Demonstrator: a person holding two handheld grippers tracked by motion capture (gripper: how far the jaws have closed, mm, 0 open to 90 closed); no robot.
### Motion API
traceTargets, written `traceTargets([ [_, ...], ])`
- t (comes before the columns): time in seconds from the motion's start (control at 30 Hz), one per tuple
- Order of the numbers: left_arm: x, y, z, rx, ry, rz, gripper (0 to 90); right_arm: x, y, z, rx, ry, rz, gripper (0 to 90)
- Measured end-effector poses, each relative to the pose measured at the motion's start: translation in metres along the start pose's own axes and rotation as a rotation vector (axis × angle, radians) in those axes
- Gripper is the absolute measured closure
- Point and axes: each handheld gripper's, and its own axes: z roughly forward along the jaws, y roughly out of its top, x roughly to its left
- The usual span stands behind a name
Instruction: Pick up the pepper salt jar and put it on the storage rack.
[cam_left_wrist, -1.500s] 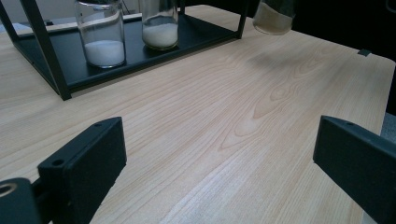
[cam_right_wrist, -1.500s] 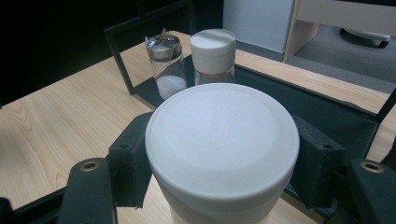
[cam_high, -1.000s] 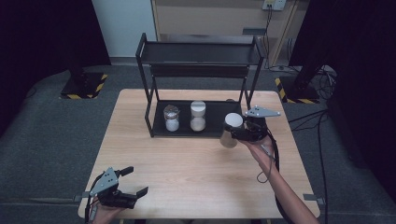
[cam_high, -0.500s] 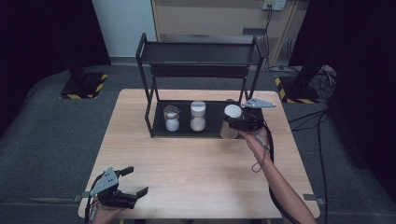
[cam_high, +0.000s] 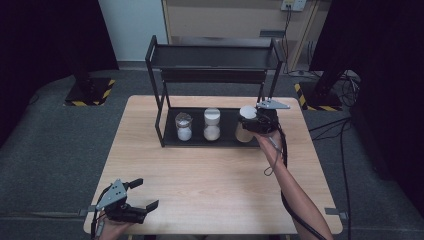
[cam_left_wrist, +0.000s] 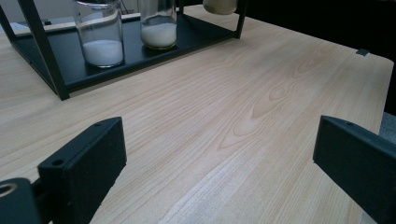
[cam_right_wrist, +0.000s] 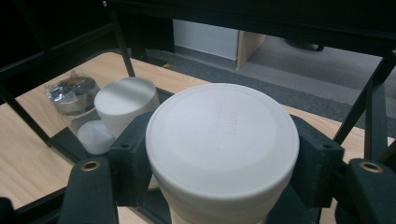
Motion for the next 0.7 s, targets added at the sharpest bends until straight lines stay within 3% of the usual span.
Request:
traceTargets([
  [0.7,0.001,-0.001,0.000,-0.003,0.000,-0.001,1.5,0.003,-0.005,0.036,0.017,-0.047,0.004,33.4],
])
